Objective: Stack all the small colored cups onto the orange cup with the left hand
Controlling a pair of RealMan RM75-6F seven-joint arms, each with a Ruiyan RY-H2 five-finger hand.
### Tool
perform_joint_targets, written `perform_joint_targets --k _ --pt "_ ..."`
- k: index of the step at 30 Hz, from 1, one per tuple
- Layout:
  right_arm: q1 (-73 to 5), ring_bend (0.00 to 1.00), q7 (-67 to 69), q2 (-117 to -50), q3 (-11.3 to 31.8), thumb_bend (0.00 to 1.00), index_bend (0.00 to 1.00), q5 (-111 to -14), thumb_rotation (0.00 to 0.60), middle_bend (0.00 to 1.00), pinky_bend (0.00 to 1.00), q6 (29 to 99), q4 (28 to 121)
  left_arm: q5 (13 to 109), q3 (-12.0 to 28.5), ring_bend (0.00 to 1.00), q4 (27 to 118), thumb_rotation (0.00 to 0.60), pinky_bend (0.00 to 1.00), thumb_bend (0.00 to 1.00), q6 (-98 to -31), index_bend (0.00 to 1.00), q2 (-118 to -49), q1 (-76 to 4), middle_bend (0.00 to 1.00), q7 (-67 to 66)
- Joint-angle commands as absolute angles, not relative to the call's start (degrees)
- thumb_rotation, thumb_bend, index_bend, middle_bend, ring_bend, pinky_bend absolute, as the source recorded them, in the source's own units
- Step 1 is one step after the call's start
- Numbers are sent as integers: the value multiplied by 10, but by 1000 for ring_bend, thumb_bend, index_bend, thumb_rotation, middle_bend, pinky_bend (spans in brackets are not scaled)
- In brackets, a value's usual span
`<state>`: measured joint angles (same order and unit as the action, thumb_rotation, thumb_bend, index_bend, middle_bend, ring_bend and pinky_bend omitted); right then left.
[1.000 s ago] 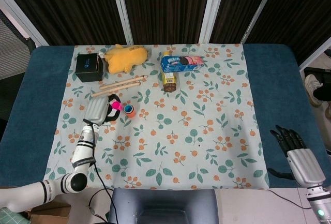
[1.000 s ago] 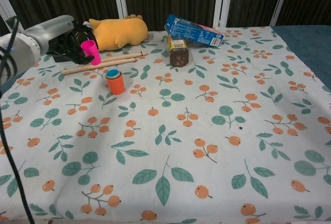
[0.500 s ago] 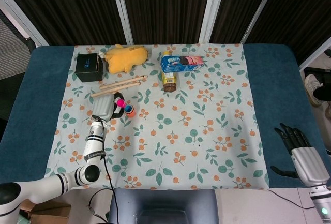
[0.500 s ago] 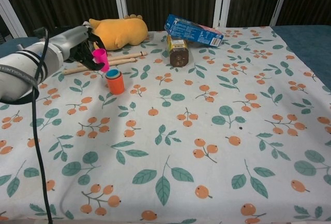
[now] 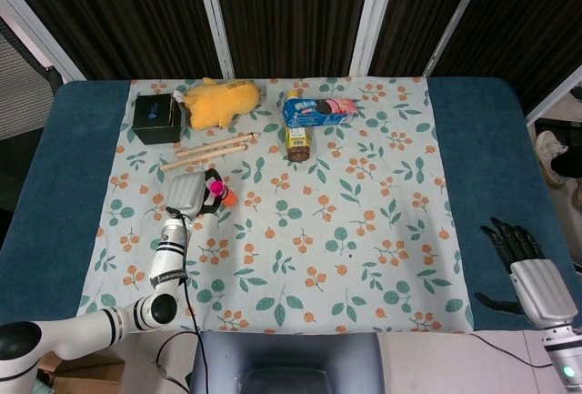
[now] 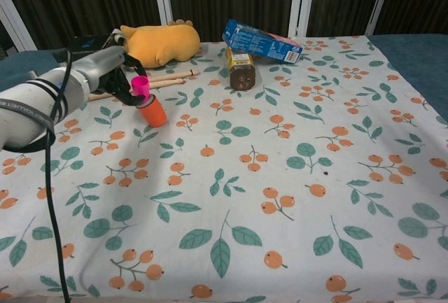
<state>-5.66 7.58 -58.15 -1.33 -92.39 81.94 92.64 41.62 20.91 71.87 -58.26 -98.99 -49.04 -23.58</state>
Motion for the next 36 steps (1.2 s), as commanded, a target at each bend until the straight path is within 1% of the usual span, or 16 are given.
perform_joint_targets --k 1,11,36 --pt "-56 0 77 -581 -13 118 0 -923 600 0 0 820 926 416 208 1000 718 600 1000 380 -581 567 -992 -491 1000 -234" --pt "-55 0 81 -579 -13 118 0 -926 600 0 0 824 926 419 213 1000 725 600 1000 379 -589 567 -997 -493 1000 -231" --pt "-52 0 84 -578 -10 118 0 -924 600 0 0 832 926 408 226 1000 704 600 1000 371 -576 560 -1016 -497 1000 -202"
